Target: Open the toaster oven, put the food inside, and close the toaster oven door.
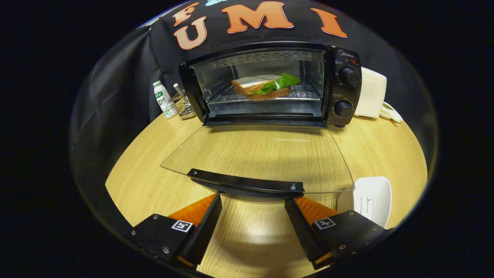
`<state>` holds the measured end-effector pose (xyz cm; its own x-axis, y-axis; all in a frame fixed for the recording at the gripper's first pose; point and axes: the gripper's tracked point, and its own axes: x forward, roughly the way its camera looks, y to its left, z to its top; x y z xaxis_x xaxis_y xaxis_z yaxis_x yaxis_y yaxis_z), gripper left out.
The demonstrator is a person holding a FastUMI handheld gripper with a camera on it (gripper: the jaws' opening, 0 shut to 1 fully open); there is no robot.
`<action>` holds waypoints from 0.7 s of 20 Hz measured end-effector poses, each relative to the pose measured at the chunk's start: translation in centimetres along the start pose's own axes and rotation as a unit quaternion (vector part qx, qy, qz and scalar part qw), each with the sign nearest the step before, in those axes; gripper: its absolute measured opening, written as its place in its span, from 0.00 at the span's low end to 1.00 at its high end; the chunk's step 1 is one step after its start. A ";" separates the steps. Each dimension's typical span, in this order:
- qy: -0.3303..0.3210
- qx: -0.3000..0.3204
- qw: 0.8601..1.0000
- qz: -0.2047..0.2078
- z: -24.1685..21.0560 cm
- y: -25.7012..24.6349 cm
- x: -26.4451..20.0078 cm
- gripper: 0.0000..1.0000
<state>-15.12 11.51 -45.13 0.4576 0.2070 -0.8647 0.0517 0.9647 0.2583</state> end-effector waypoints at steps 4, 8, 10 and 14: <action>-0.034 0.023 0.998 0.042 3.4 1.5 -1.1 0.97; -0.078 0.008 0.996 0.034 7.7 1.6 -1.6 0.97; -0.097 -0.005 0.995 0.010 9.8 0.8 -1.4 0.97; -0.121 -0.010 0.993 -0.010 13.8 0.5 -0.4 0.97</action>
<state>-3.06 9.64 -38.71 0.6569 0.1447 -0.7399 0.0466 0.9717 0.2314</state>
